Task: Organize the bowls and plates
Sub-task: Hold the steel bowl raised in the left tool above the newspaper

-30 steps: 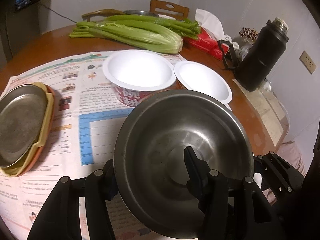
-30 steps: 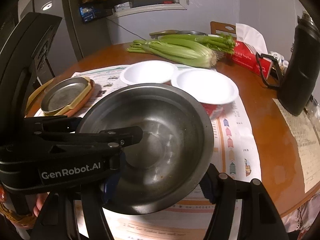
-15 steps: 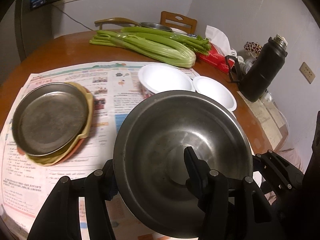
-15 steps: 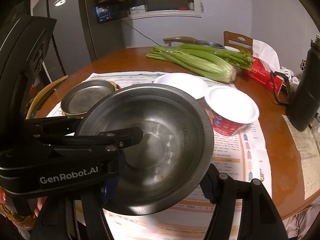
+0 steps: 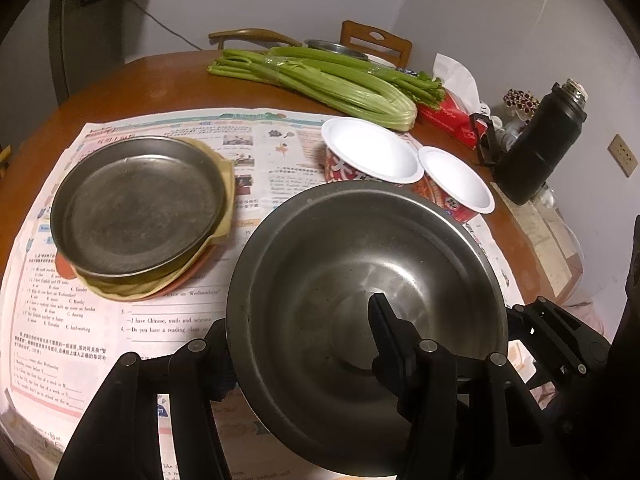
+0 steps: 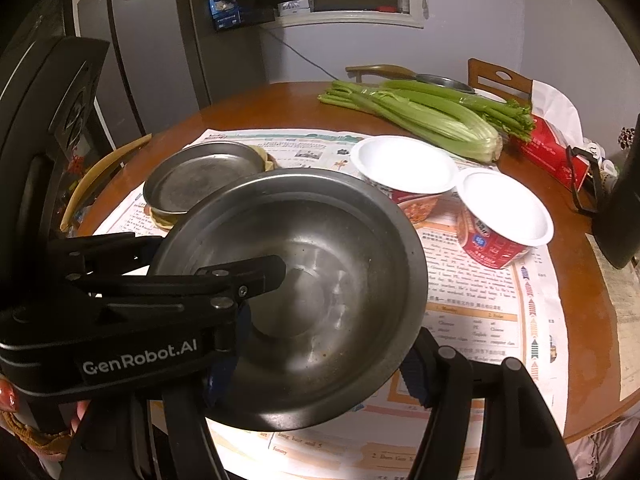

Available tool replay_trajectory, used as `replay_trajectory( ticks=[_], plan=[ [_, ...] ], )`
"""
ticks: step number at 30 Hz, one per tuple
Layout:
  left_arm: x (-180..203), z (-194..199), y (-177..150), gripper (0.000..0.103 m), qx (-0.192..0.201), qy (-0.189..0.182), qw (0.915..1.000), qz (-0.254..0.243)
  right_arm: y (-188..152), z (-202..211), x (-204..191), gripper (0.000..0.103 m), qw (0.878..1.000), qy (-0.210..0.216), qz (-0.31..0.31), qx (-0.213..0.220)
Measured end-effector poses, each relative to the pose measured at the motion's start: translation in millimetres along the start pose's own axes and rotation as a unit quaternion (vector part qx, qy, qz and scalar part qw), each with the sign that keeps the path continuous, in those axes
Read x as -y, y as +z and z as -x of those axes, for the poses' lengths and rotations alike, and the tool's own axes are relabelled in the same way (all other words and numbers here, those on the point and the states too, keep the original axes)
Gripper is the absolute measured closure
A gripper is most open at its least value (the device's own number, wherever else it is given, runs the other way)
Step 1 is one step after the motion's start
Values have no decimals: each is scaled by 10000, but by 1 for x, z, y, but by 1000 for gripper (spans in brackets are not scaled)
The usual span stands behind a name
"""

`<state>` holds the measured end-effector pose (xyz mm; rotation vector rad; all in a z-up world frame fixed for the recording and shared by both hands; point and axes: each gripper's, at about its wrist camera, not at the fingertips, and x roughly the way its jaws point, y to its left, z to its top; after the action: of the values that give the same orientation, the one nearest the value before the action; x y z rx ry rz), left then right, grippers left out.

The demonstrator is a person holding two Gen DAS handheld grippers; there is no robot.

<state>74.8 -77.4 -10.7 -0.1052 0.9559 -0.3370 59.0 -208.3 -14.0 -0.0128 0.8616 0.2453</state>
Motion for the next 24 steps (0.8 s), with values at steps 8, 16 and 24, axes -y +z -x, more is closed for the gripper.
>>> replay_trajectory(
  ticks=[8,16,24],
  plan=[
    [-6,-11,-4,44,-119,53,9999,66,-3,-10,-1,35,9999,37,23,-154],
    [-7,-21,-5,44,-260,97,9996,69,-6,-19,2,35,9996,47,-1,-279],
    [-1,-30,-6,44,-365,87,9993,-15,-10,-24,8,35,9992,24,-55,-396]
  ],
)
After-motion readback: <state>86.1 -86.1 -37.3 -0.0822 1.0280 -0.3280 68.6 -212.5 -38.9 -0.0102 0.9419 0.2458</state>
